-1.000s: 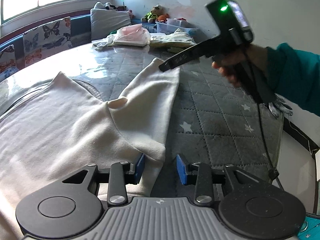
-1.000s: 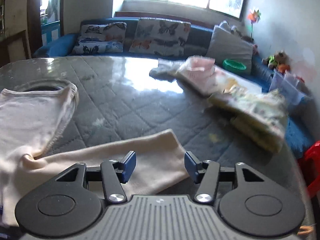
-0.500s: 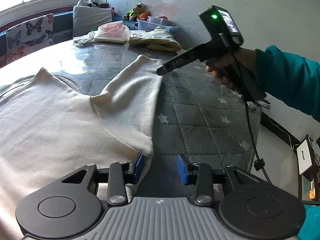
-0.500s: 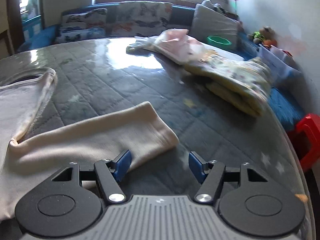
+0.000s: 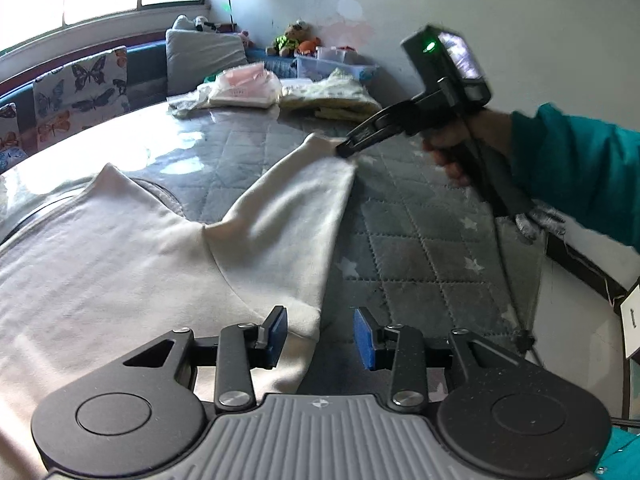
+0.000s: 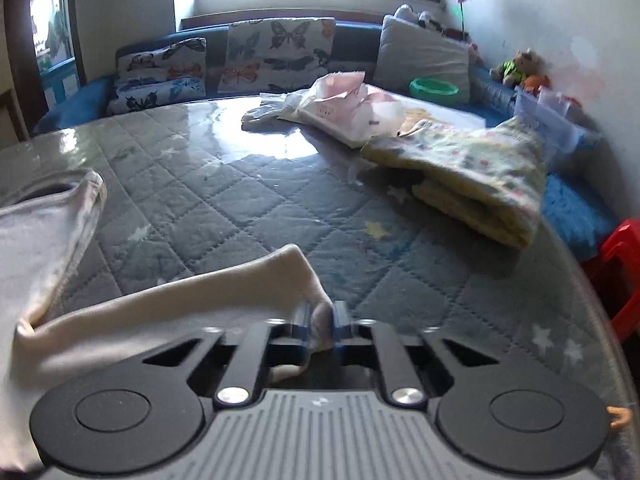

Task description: Fold clothes

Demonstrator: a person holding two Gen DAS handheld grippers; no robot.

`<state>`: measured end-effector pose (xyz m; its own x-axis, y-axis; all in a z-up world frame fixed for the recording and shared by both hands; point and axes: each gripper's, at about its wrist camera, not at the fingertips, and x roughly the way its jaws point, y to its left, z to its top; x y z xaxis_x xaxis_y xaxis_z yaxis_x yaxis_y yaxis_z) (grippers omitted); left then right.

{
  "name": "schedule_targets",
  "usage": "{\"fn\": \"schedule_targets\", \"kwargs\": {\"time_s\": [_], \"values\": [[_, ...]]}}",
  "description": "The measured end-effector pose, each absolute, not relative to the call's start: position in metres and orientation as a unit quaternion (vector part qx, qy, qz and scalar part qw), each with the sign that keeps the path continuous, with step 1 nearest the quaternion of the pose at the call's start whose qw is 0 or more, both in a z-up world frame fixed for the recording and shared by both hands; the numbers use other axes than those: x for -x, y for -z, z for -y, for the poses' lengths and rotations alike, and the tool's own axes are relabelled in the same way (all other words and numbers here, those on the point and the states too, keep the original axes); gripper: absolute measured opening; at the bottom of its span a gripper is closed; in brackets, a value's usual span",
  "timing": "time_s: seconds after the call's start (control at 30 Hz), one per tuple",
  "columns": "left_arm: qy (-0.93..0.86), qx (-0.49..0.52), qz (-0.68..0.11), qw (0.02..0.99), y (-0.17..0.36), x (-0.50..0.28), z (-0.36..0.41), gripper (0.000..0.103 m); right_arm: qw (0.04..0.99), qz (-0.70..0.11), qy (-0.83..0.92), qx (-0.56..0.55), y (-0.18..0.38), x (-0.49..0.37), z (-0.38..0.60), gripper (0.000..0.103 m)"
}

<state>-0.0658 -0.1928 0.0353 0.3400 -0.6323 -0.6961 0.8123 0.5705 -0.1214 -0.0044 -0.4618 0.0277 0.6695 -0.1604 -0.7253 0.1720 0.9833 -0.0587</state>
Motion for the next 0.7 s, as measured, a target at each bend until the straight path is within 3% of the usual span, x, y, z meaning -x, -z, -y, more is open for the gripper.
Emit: {"fn": "schedule_targets", "kwargs": {"time_s": [0.3,0.4,0.47,0.7], "values": [[0.488,-0.107,-0.380,0.778,-0.026,0.070,0.201,0.036,0.904,-0.395,0.157,0.047,-0.036,0.043,0.468,0.005],[0.486,-0.104,-0.377,0.781,-0.027,0.076,0.197,0.037,0.900,-0.406,0.155,0.034,-0.025,0.043,0.472,0.017],[0.482,-0.092,-0.370,0.789,-0.034,0.080,0.184,0.038,0.903,-0.397,0.157,0.044,-0.025,0.044,0.470,0.038],[0.410,-0.050,-0.339,0.846,-0.066,0.093,0.104,0.040,0.925,-0.357,0.117,0.062,-0.053,0.053,0.442,0.043]]}}
